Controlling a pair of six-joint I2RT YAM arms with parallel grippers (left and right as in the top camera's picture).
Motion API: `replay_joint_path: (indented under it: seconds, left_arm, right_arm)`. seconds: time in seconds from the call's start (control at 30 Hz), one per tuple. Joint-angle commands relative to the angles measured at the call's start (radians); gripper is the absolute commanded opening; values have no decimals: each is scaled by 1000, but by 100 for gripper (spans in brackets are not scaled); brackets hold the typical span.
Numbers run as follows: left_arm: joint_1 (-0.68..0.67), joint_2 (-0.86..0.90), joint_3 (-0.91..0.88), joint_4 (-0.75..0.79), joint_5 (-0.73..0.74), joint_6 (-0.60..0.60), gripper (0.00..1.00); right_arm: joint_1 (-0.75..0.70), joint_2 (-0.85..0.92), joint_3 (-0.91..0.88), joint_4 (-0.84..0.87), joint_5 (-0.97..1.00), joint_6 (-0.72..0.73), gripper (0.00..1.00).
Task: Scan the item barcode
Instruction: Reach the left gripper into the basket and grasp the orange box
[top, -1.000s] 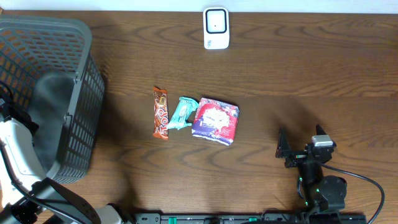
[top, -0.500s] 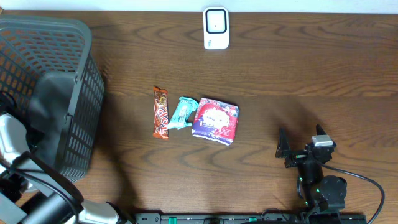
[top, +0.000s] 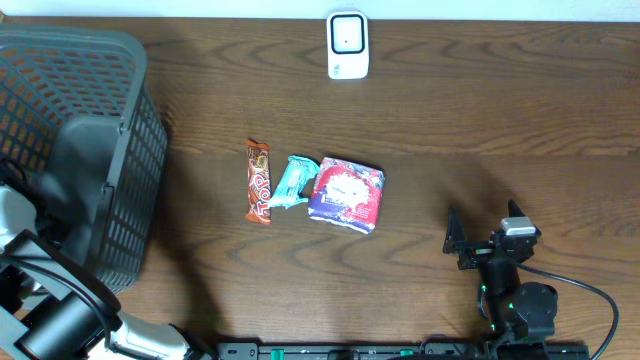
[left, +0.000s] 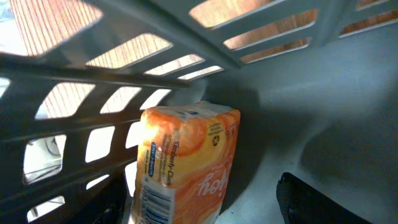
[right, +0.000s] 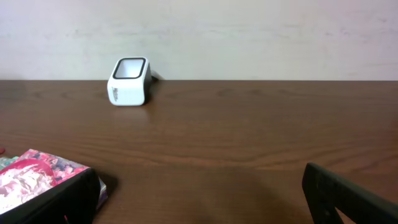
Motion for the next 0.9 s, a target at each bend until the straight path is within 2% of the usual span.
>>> replay_joint_path:
  seconds: [0.0, 0.1, 0.23, 0.27, 0.37, 0.43, 0.47, 0.5, 0.77, 0.87]
  left_arm:
    - [16, 11, -18, 8, 13, -39, 77]
    - [16, 11, -26, 11, 51, -39, 76]
    - [16, 11, -26, -5, 78, -39, 47]
    - [16, 11, -26, -11, 78, -39, 42]
    - [15, 10, -26, -17, 77, -23, 38]
    - [15, 2, -21, -19, 77, 2, 24]
    - [15, -4, -15, -22, 77, 3, 11]
    - [14, -15, -5, -27, 78, 3, 7]
    - [-47, -194, 71, -29, 86, 4, 7]
    - [-88, -298, 76, 20, 163, 58, 7]
  right_arm:
    - [-4, -6, -3, -3, 5, -11, 99]
    - [-4, -6, -3, -3, 5, -11, 99]
    - [-4, -6, -3, -3, 5, -11, 99]
    - [-4, -6, -3, -3, 5, -11, 99]
    - [-4, -6, -3, -3, 5, -11, 99]
    - [-4, -6, -3, -3, 5, -11, 99]
    - [-4, -6, -3, -3, 5, -11, 99]
    - [-4, -6, -3, -3, 5, -11, 99]
    - [-4, -6, -3, -3, 5, -11, 99]
    - [-4, -6, -3, -3, 5, -11, 99]
